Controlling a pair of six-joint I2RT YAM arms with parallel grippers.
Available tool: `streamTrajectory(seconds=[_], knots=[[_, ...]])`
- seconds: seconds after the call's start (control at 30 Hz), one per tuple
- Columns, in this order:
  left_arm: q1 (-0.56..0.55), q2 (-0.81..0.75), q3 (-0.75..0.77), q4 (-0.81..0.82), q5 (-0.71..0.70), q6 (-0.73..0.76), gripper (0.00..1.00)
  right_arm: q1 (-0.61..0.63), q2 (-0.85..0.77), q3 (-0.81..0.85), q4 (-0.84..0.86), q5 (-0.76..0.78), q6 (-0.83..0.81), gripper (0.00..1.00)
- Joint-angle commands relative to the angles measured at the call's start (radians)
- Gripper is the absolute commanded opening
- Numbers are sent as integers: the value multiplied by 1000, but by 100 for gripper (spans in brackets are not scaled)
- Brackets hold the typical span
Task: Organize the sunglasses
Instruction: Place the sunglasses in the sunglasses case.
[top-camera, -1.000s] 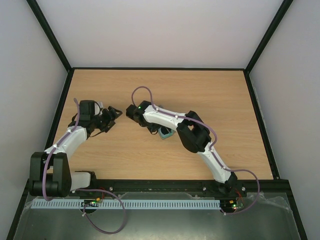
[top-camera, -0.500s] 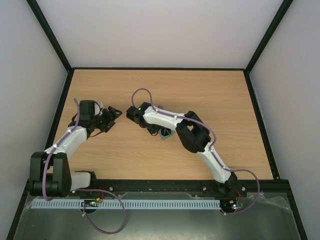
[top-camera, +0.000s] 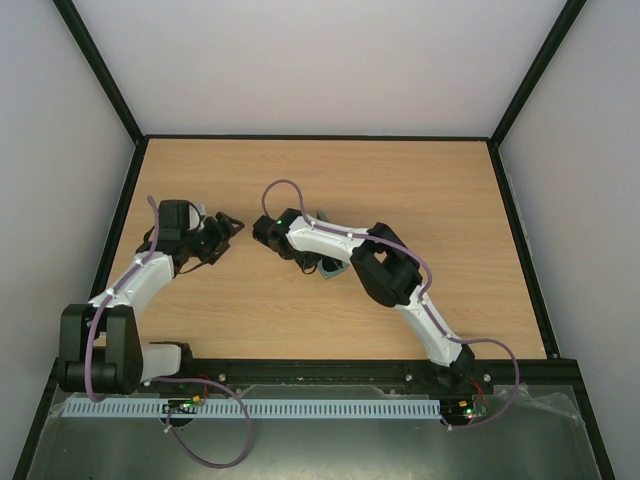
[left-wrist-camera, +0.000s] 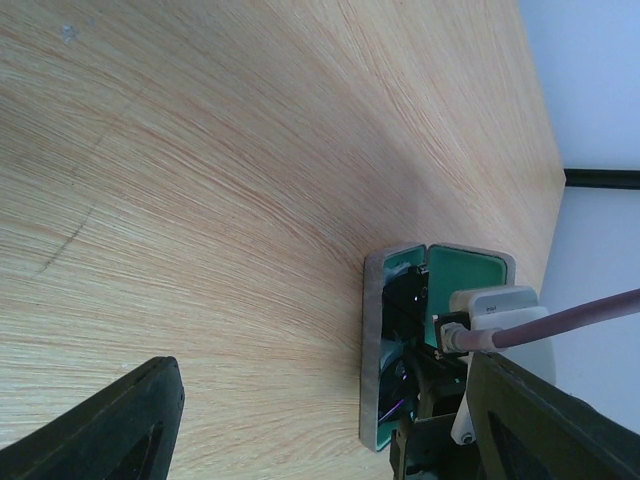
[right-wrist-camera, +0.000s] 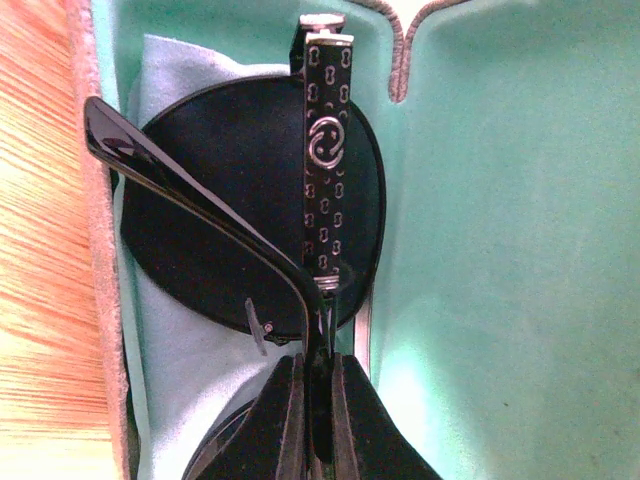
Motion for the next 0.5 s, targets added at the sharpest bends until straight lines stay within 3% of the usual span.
streamTrajectory(seconds=[0.0,0.47], knots=[[6,-11,33,-37,-7,19,80,4,5,-36,52,-40,0,3],[6,-19,28,-37,-13,17,80,4,-35,-19,58,-17,5,2]])
